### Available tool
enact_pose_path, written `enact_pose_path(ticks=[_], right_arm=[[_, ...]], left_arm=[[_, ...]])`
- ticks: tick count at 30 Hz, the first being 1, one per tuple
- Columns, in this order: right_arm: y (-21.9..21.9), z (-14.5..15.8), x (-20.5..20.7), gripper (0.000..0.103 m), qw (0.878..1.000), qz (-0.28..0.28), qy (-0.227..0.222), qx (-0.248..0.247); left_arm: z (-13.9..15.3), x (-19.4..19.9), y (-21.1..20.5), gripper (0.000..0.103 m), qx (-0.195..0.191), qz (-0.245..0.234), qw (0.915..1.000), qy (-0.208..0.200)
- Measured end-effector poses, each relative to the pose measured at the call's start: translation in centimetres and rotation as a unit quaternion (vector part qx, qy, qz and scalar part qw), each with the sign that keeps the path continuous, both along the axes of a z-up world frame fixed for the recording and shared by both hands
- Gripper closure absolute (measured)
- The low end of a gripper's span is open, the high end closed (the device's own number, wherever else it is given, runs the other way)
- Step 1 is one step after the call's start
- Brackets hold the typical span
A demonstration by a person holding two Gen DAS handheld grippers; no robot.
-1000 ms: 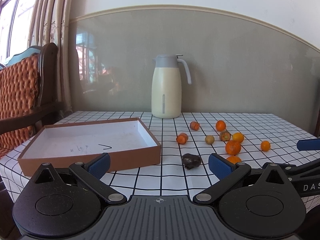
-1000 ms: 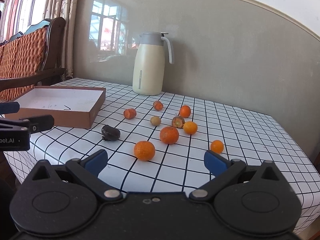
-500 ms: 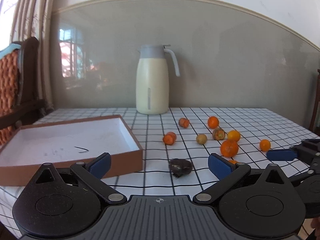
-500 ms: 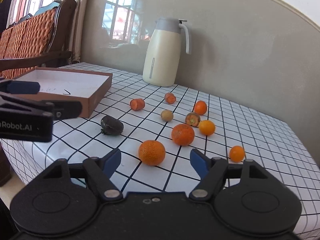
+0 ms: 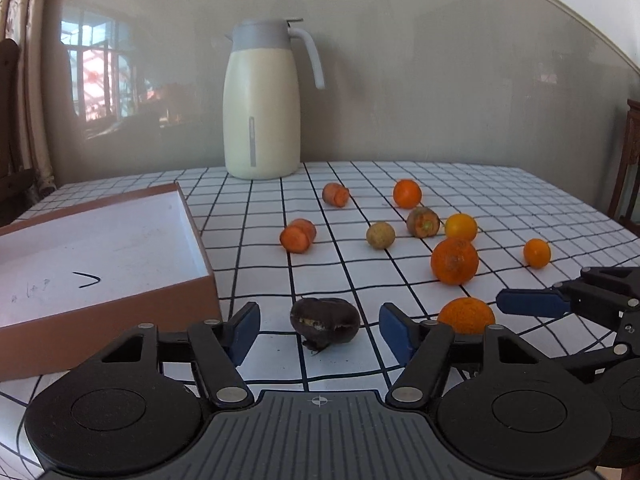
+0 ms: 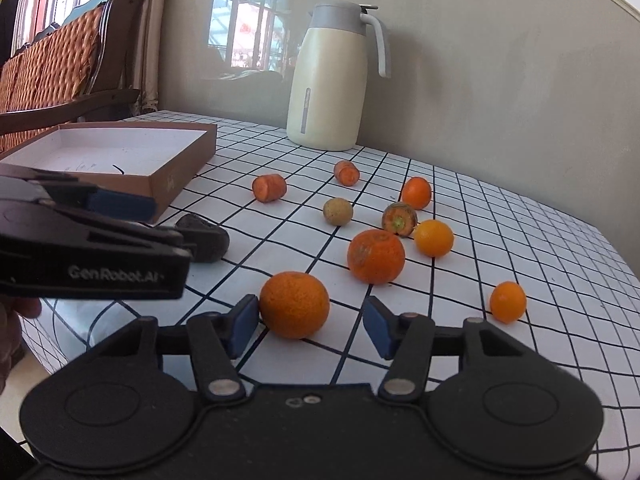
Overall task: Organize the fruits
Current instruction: 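Grasp the dark purple fruit with the left tool while the right tool grasps a tangerine, then carry the dark fruit in the left tool while the right tool carries the tangerine to the box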
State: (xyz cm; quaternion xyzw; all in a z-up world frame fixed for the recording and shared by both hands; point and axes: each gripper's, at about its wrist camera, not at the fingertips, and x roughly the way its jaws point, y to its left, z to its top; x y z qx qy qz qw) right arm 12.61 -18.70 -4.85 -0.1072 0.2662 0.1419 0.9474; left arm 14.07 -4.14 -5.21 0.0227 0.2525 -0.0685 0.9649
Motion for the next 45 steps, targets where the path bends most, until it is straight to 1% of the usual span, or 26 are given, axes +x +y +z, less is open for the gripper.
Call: enact_pose_path(ticks=[2,3,4,8,9,10,11,13,15,18,22,27,30,33,40,45], right_arm=[[-0.1,-0.1,0.4,0.064,1.0,0.003,0.002,0.0],[-0.3,-0.1,0.6,0.071,1.0,0.003,0.006,0.003],[-0.4,-0.1,0.7,0.074,1.0,0.001,0.008,0.006],[-1.0,0.0,1.0,0.075,1.0,-0.004,0.012,0.015],[-1.0,0.0,1.1,0.075,1.0,-0.004,0.012,0.015],[-1.0,0.0,1.1,0.075,1.0,-0.004,0.011,0.014],[-1.0,0.0,1.1,0.075,1.0,-0.004,0.011,0.014],[-1.1,0.0,1.2,0.075,1.0,-0.006,0.011,0.015],[-1.2,0.1,1.2,0.075,1.0,-0.012,0.01,0.015],[-1.4,0.7,1.0,0.075,1.0,-0.018,0.002,0.024],[-0.9,1.6,0.8,0.075,0.999,-0.015,-0.014,0.037],[1.5,3.2,0.5,0.075,0.998,0.014,-0.037,0.05],[3.7,4.4,0.5,0.075,0.996,0.043,-0.061,0.057],[6.0,5.3,0.8,0.075,0.993,0.069,-0.076,0.064],[10.7,6.2,1.7,0.075,0.989,0.105,-0.084,0.066],[13.1,6.4,1.8,0.075,0.987,0.122,-0.087,0.064]], left_arm=[[-0.4,0.4,-0.1,0.037,0.003,0.003,0.9999,0.009],[-0.5,0.6,-0.1,0.037,0.002,0.004,0.9999,0.014],[-0.6,0.7,-0.1,0.037,0.002,0.004,0.9999,0.017],[-0.8,1.4,-0.4,0.038,0.004,0.004,0.9998,0.02],[-1.0,1.7,-0.4,0.043,0.007,0.003,0.9997,0.025],[-1.2,1.9,-0.6,0.056,0.012,0.002,0.9995,0.03],[-1.1,1.8,-0.6,0.06,0.01,-0.001,0.9996,0.028],[-1.1,1.8,-0.8,0.06,0.014,-0.002,0.9996,0.026],[-1.1,1.6,-0.6,0.06,0.007,-0.004,0.9997,0.025],[-0.4,0.9,-0.3,0.06,0.011,-0.003,0.9999,0.008],[1.0,-0.4,1.1,0.06,0.003,0.007,0.9999,-0.013],[2.9,-1.7,4.1,0.06,0.003,0.041,0.9984,-0.038],[4.1,-2.4,6.6,0.06,0.003,0.071,0.996,-0.055],[4.7,-2.8,9.3,0.06,-0.003,0.101,0.9931,-0.06],[4.8,-3.3,14.0,0.06,0.001,0.151,0.9866,-0.062],[4.8,-3.6,16.2,0.06,0.003,0.168,0.9837,-0.065]])
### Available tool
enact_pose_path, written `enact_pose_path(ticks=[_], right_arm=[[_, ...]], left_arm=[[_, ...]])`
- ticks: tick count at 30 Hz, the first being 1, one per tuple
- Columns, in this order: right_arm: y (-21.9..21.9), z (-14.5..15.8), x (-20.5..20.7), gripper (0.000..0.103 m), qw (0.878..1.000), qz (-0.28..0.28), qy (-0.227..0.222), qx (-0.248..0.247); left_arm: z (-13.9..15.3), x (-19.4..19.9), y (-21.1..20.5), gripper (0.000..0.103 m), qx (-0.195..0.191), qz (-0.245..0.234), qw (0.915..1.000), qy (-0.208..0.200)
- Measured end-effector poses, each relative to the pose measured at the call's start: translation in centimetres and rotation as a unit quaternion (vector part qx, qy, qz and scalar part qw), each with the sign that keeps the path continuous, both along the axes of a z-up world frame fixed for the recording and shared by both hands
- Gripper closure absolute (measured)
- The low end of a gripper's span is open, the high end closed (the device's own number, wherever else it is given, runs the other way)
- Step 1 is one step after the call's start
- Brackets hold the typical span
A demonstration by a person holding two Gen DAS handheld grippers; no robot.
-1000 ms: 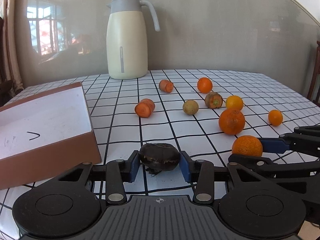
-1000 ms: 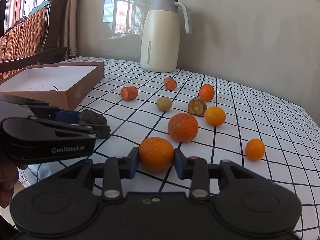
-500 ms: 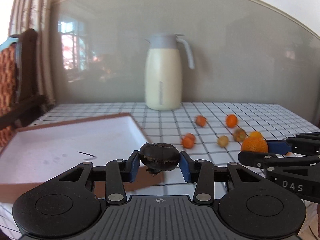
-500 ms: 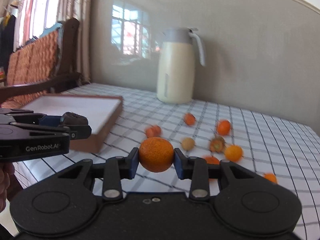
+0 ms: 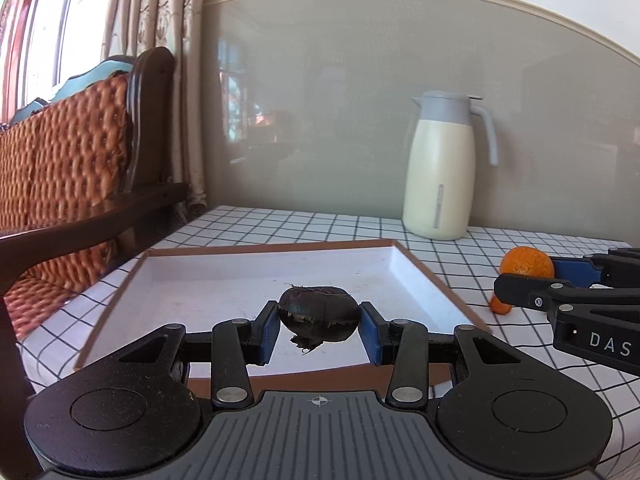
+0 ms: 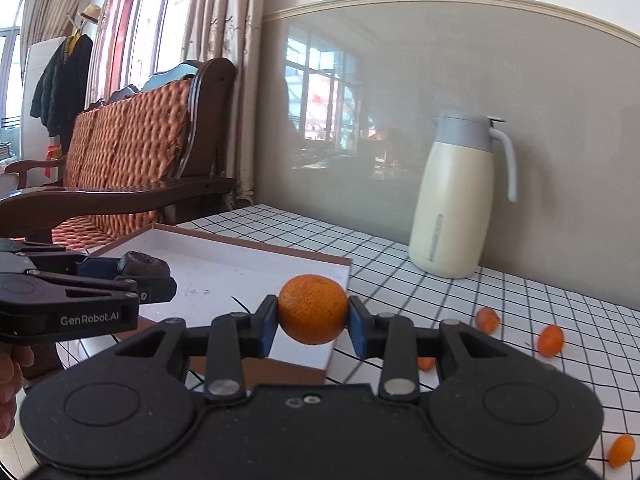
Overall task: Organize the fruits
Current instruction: 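Carry the dark fruit in the left tool while the right tool carries the tangerine to the box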
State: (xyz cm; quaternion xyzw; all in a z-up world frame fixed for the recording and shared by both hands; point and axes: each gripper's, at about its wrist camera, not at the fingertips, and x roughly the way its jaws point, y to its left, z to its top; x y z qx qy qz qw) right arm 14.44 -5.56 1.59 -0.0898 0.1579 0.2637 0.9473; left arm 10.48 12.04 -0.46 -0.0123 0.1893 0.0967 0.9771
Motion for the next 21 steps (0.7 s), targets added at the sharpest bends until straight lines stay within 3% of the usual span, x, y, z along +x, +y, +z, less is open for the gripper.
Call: enact_pose_path(ticks=[14,21], right_arm=[[4.1,-0.5,2.5,0.075,1.0,0.022,0.004,-0.001],[5.3,-0.5,4.9,0.075,1.0,0.007,0.014,0.001]], left_arm=[[-0.7,0.8,5.8,0.06,-0.013,0.061,0.998,0.007],[-1.0,1.1,8.8,0.06,-0.032,0.099,0.9946,0.007]])
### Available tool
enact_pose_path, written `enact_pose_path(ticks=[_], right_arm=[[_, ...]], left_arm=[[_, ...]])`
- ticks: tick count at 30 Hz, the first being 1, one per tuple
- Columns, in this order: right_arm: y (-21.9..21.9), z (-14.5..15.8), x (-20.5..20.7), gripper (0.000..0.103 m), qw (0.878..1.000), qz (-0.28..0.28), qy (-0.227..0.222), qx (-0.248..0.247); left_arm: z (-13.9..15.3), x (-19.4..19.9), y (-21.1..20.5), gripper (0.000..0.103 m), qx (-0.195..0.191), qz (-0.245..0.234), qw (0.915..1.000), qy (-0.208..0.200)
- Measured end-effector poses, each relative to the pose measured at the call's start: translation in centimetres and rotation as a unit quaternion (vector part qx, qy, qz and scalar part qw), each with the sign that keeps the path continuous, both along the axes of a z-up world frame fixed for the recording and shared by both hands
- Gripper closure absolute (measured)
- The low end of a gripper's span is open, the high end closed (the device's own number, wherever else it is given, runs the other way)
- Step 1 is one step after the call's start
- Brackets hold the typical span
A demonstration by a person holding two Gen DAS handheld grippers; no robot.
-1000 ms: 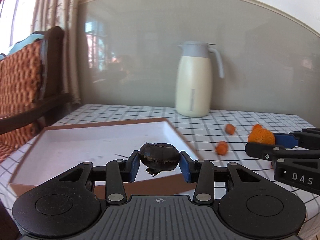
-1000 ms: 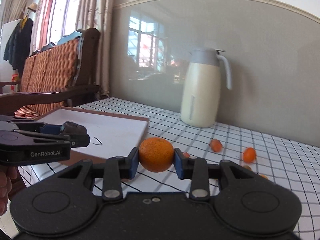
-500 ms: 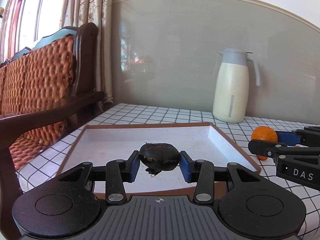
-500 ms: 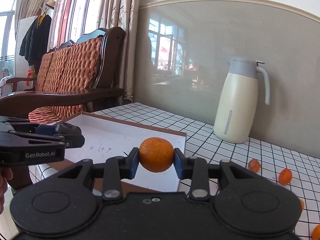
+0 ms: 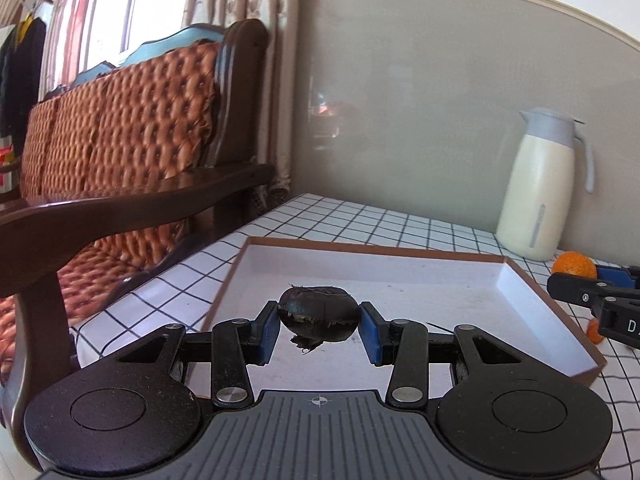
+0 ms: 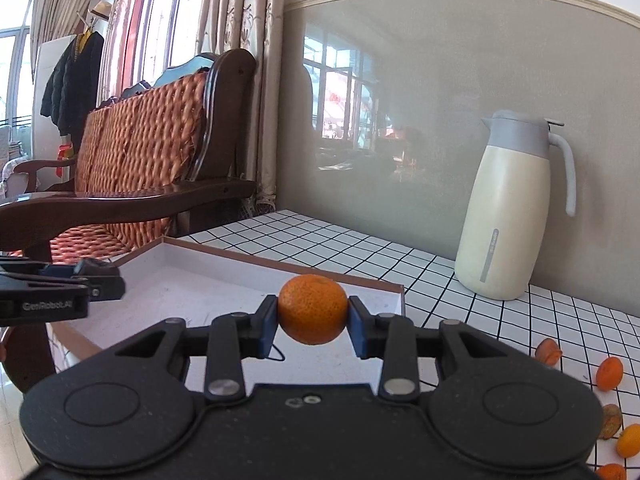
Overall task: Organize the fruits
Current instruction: 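Carry the dark fruit in the left tool while the right tool carries the tangerine to the box, then open the left tool over the box while the right tool releases the tangerine inside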
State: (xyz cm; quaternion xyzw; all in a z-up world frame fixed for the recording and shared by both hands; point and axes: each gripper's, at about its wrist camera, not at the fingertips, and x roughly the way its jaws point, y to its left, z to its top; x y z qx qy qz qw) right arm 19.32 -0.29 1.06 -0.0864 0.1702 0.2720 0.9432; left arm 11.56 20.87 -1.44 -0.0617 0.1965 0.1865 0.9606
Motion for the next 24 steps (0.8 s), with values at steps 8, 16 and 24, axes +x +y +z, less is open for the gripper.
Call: enact_pose_path(ticks=[8,16,24], right_arm=[[0.3,0.0,3.4,0.075,1.0,-0.019,0.024,0.004],[1.8,-0.3,5.1,0.075,0.999,-0.011,0.036,0.0],[2.2,-0.3,7.2,0.07,0.998,-0.01,0.059,0.004]], left_arm=[[-0.2,0.9,1.1,0.06,0.006,0.018,0.9998,0.002],[-0.2,2.2,2.7,0.06,-0.003,0.043,0.9991,0.002],[-0.3,3.4,2.9,0.06,0.002,0.048,0.9989,-0.001]])
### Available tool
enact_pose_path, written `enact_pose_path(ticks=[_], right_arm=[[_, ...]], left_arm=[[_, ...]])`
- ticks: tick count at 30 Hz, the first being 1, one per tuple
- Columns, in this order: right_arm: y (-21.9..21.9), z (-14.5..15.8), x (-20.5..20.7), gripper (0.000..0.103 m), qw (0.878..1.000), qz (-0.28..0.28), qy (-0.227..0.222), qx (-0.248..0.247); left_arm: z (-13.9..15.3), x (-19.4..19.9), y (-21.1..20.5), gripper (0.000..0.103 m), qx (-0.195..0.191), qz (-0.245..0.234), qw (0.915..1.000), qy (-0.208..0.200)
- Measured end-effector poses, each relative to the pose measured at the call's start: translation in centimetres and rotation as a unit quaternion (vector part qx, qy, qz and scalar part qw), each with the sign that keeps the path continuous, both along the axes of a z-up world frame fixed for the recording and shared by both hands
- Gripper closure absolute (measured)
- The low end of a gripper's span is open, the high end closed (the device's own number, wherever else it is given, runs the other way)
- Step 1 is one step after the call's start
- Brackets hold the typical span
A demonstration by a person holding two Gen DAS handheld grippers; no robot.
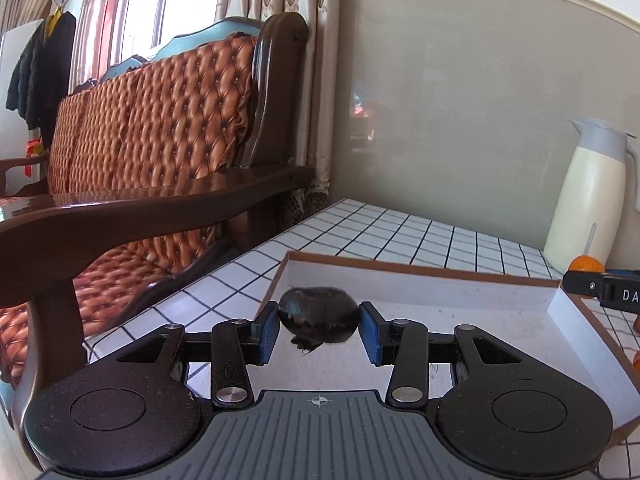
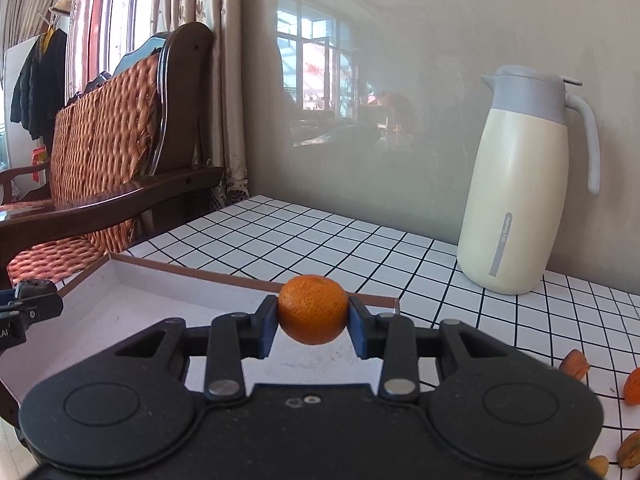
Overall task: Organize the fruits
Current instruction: 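Open the left tool over the box while the right tool releases the tangerine inside, then withdraw both open tools from the box back toward the fruits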
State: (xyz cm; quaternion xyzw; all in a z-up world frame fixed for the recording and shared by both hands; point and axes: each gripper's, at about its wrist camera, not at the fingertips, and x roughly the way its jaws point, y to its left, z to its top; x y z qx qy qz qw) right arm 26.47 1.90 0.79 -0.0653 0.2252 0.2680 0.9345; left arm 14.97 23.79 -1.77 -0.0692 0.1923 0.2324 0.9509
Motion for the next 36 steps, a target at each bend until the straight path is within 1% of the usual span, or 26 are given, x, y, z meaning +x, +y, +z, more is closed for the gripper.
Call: enact_pose_path(ticks=[1,2,3,4,6,8,12,14,18,21,23,25,28,31,34,36], right_arm=[[0.1,0.1,0.0,0.051,1.0,0.001,-0.002,-0.006],[0.0,0.2,-0.2,0.032,1.0,-0.015,-0.019,-0.008],[-0.3,0.3,-0.8,0.006,0.998,-0.031,-0.047,-0.003],[-0.5,0.4,-1.2,0.006,0.997,-0.033,-0.065,-0.002],[-0.7,0.7,-1.2,0.006,0.997,-0.035,-0.072,-0.011],[-1.1,0.7,-1.3,0.006,0.996,-0.038,-0.075,-0.006],[-1.3,0.5,-1.4,0.006,0.996,-0.044,-0.076,-0.012],[-1.3,0.5,-1.6,0.006,0.996,-0.047,-0.078,-0.007],[-1.6,0.6,-1.8,0.006,0.995,-0.072,-0.074,0.0],[-2.4,0.6,-1.9,0.006,0.994,-0.087,-0.068,0.006],[-2.8,0.8,-2.0,0.006,0.995,-0.084,-0.059,-0.001],[-3.2,1.0,-2.1,0.006,0.996,-0.079,-0.052,-0.004],[-4.1,1.2,-2.9,0.006,0.996,-0.071,-0.057,0.015],[-4.8,1.5,-3.3,0.006,0.996,-0.067,-0.055,0.022],[-5.3,1.8,-3.8,0.006,0.995,-0.074,-0.064,0.02],[-5.7,2.0,-4.0,0.008,0.995,-0.075,-0.067,0.02]], left_arm=[[0.0,0.3,0.0,0.057,0.001,-0.001,1.0,0.003],[-0.1,0.5,0.0,0.033,0.001,-0.002,1.0,0.006],[-0.1,0.5,-0.2,0.014,0.003,0.002,1.0,0.003],[0.0,0.3,-0.5,0.0,0.015,0.009,0.9998,-0.012],[0.4,0.0,-0.8,0.0,0.029,0.008,0.9993,-0.022],[0.6,-0.1,-0.7,0.0,0.026,0.009,0.9993,-0.027],[0.7,0.0,-0.6,0.0,0.023,0.011,0.9994,-0.022],[0.9,-0.1,-0.7,0.0,0.026,0.012,0.9993,-0.023],[1.2,-0.4,-1.4,0.0,0.028,0.011,0.9992,-0.027],[1.4,-0.4,-1.9,0.0,0.035,0.017,0.999,-0.022],[1.6,-0.5,-2.3,0.0,0.035,0.023,0.9989,-0.019],[1.9,-0.8,-2.5,0.0,0.029,0.028,0.9989,-0.026],[2.2,-1.1,-3.0,0.0,0.033,0.046,0.9979,-0.03],[2.3,-1.2,-3.7,0.0,0.046,0.061,0.9966,-0.032],[2.6,-1.6,-4.4,0.0,0.042,0.061,0.9964,-0.041],[2.9,-1.9,-5.0,0.0,0.046,0.05,0.9967,-0.044]])
